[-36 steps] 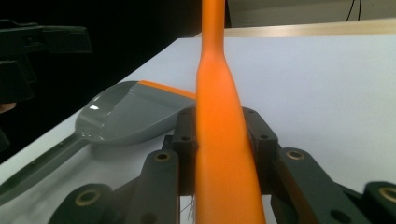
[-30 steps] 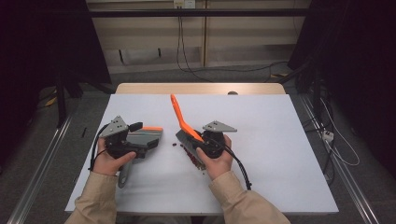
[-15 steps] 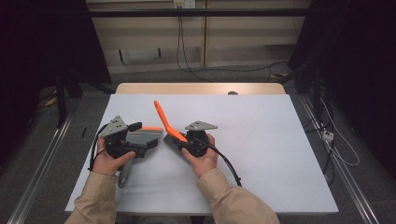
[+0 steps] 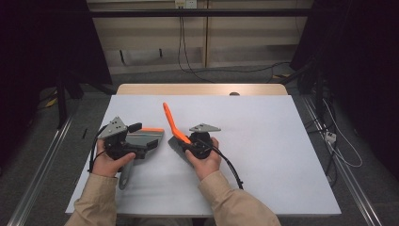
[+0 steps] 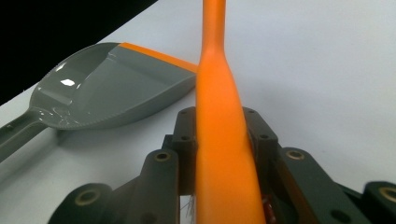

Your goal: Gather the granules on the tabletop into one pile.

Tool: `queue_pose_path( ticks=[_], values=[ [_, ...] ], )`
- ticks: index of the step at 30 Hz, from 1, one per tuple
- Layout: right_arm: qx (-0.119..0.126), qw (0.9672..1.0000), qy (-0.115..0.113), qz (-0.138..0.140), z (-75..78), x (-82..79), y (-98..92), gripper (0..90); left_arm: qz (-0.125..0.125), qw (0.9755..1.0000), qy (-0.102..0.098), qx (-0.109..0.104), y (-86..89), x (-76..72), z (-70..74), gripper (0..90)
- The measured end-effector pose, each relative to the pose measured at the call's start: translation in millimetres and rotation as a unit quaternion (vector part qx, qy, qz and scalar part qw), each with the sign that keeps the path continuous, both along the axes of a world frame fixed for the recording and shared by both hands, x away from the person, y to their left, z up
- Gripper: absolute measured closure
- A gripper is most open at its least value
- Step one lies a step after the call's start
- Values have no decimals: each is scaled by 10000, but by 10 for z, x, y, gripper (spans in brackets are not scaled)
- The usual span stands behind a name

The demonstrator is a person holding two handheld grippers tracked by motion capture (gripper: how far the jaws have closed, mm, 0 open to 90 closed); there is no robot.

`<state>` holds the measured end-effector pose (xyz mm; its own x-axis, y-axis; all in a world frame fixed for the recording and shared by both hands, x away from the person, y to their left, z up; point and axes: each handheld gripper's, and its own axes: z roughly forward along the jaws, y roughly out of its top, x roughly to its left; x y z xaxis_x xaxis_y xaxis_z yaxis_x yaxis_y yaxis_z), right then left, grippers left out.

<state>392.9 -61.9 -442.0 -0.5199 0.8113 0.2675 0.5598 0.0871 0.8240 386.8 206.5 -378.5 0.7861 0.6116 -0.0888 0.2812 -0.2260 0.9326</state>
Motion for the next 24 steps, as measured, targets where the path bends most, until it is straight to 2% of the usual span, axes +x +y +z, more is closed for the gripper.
queue_pose_path(
  ticks=[13, 24],
  values=[
    [191, 9991, 67, -376, -45, -135, -346, 707, -22, 10000, -4, 97, -36, -8, -10, 62],
    [357, 9985, 111, -390, -36, -196, -447, 709, -14, 9999, 18, 109, -47, -8, -18, 62]
  ],
)
